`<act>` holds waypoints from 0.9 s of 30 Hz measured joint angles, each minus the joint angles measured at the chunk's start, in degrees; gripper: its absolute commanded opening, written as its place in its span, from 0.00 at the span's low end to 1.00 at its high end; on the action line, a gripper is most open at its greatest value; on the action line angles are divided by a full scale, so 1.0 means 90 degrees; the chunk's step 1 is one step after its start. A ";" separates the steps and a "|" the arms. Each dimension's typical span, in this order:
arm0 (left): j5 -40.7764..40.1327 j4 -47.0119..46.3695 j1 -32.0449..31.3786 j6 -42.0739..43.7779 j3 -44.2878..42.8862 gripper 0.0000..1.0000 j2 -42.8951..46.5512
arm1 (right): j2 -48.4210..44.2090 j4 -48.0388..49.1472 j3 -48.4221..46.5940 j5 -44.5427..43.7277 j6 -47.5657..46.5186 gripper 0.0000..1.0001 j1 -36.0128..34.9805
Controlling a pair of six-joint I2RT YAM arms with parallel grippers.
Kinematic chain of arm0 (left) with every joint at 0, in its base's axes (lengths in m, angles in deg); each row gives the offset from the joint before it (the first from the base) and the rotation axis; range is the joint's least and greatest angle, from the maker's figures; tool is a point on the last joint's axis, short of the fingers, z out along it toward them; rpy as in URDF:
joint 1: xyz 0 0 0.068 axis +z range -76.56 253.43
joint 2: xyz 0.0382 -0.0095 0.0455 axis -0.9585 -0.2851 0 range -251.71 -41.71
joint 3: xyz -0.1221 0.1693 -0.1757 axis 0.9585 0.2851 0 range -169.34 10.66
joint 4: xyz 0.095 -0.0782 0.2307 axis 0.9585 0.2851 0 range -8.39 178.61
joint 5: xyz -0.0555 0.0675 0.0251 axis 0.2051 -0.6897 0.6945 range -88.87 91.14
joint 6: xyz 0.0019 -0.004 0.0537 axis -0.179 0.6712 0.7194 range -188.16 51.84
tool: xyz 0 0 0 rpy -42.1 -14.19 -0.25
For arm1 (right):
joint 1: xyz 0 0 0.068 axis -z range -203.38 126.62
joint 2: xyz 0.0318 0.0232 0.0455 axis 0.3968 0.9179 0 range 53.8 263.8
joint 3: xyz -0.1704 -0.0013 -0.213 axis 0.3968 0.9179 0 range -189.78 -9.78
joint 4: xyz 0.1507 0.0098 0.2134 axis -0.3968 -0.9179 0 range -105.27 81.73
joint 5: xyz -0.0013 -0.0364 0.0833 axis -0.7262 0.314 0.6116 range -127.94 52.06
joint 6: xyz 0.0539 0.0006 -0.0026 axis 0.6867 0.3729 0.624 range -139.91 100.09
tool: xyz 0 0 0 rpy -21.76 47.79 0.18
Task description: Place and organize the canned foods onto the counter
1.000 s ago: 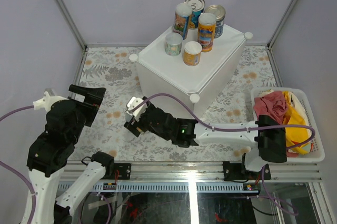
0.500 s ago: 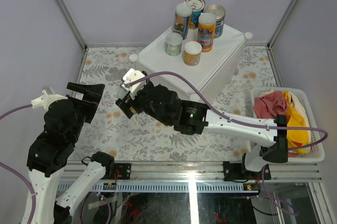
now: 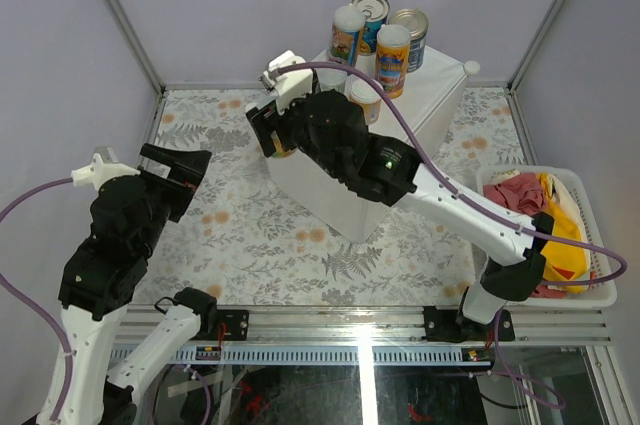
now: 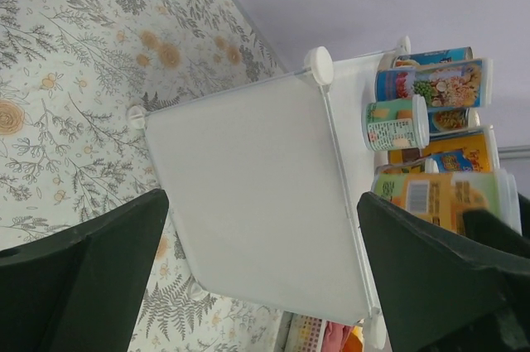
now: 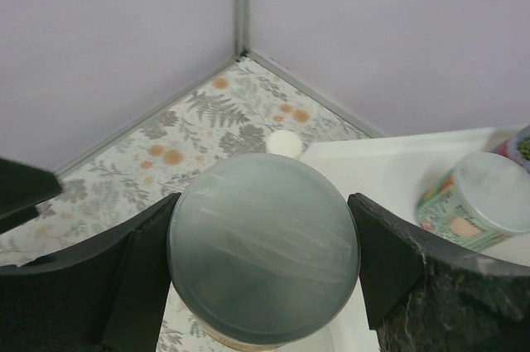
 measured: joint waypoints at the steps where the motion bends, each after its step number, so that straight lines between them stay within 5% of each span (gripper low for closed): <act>1: 0.0036 -0.0024 0.0000 0.0027 0.0002 0.98 -0.0022 | 0.0073 -0.0129 -0.0114 -0.0002 0.0034 0.00 0.0112; 27: 0.0182 -0.0296 0.0000 0.0253 0.0158 0.98 -0.0194 | 0.0605 -0.1333 -0.0658 -0.0039 0.0692 0.00 0.1353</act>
